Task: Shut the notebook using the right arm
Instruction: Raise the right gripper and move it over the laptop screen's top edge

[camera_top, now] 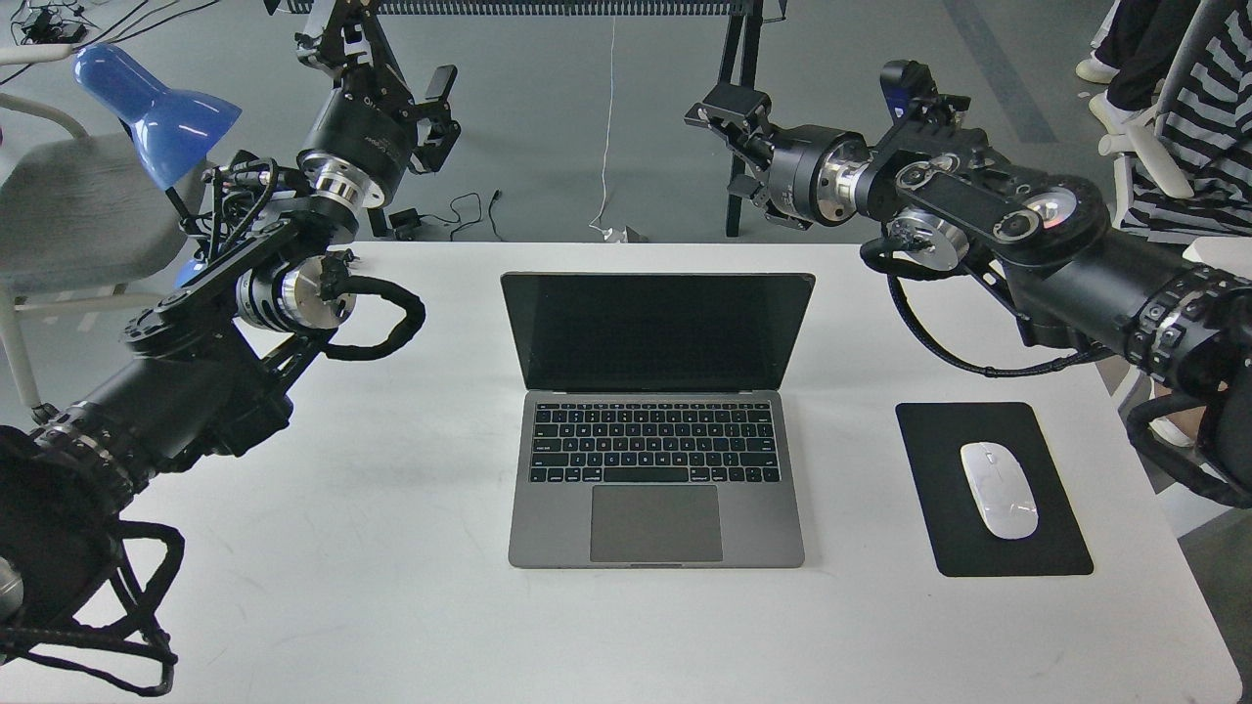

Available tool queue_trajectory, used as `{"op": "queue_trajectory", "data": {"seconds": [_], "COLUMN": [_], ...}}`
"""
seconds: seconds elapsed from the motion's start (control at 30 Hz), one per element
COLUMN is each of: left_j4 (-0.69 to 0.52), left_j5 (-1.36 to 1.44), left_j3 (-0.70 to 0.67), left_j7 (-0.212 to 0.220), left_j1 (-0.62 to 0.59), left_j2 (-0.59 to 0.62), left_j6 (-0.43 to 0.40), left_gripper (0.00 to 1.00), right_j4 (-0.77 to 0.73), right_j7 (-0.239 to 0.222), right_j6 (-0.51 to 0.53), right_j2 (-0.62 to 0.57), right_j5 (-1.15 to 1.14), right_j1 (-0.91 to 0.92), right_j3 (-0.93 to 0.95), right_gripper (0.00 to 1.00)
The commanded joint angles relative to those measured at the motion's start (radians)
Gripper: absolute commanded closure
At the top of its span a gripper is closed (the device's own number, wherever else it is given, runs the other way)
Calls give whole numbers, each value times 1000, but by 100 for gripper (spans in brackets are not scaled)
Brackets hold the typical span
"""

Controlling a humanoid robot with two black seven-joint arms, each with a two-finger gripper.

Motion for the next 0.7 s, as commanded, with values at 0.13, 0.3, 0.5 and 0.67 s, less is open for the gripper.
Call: {"op": "queue_trajectory", "data": {"seconds": [0.13, 0.3, 0.5, 0.67], "left_j4": [0, 0, 0, 0], "left_j5": [0, 0, 0, 0], "left_j3": [-2, -2, -2, -2], "left_j7": [0, 0, 0, 0], "left_j1": [0, 0, 0, 0], "left_j2": [0, 0, 0, 0], "left_j6": [0, 0, 0, 0], "left_gripper": [0, 0, 0, 0], "right_j4": [-13, -1, 68, 98], "right_j7": [2, 2, 2, 2], "right_j6": [4, 15, 16, 16], "right_j2": [42, 44, 38, 24], "right_j5": [0, 0, 3, 3], "right_j1": [-7, -6, -6, -7], "right_j3": [-22, -24, -64, -73], "right_gripper": [0, 0, 0, 0]}}
